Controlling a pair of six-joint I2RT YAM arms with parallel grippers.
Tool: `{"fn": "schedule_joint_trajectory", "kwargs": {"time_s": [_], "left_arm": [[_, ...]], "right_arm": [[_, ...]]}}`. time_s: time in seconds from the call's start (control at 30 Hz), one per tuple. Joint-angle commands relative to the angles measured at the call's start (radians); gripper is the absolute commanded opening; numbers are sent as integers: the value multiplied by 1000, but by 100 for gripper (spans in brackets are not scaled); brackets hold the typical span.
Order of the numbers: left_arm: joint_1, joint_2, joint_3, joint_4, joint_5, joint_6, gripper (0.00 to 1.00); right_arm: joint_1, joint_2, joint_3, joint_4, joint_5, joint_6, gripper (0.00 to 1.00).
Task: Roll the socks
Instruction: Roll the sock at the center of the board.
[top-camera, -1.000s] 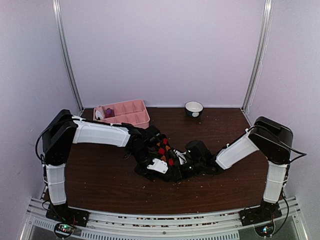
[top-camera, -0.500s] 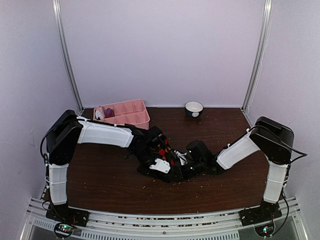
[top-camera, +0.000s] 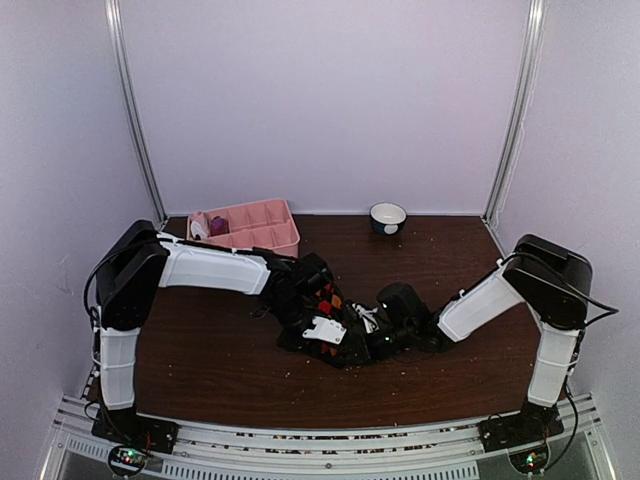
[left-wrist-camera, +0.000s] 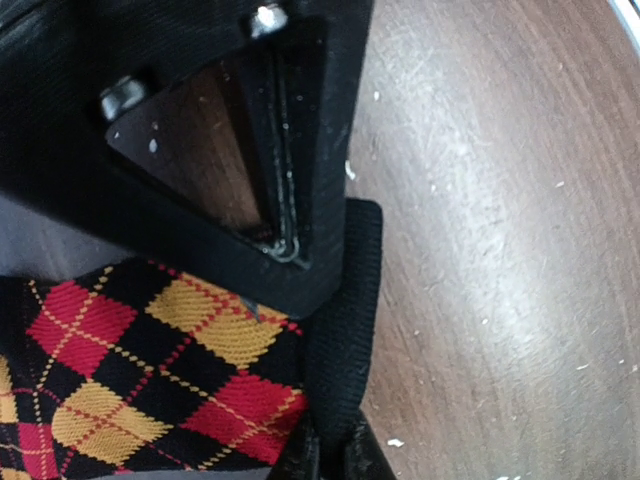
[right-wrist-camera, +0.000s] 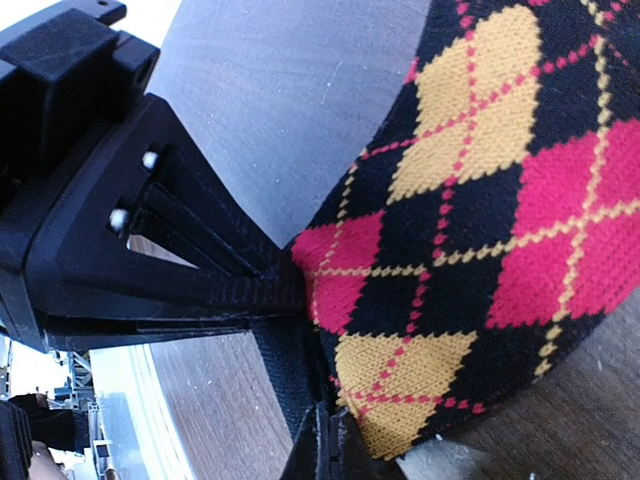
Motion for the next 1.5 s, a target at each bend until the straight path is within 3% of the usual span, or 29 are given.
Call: {"fn": "schedule_joint_trajectory", "kwargs": {"time_s": [0.0, 0.2, 0.53, 0.73, 0.77, 0.9, 0.97, 1.07, 1.17, 1.3, 1.47], "left_arm": [[17, 37, 11, -52, 57, -58, 11], [21, 36, 3, -62, 78, -62, 7], [76, 114, 121, -215, 257, -135, 2], [102, 189, 206, -354, 346, -150, 2], [105, 202, 224, -371, 357, -155, 2], [128, 245, 278, -444, 416, -168, 1], [140, 272, 308, -485, 444, -172, 1], [157, 304, 342, -524, 475, -180, 2], [169, 331, 360, -559, 505, -180, 2], [179, 353, 374, -584, 528, -177, 2], [184, 401, 427, -648, 535, -164, 2]], "right_arm": [[-2, 24, -39, -102, 19, 23, 0], [-2, -35, -86, -32, 62, 2, 0], [0, -203, -185, 28, 217, -126, 9], [34, -376, -329, 167, 437, -211, 11], [50, -417, -353, 178, 489, -241, 15], [126, -585, -401, 134, 814, -352, 51], [132, -670, -418, 117, 924, -361, 99], [126, -751, -431, 81, 1071, -301, 100], [113, -806, -444, -16, 1164, -129, 99], [110, -767, -590, 333, 911, -259, 100], [201, -619, -549, 341, 751, -481, 91]]}}
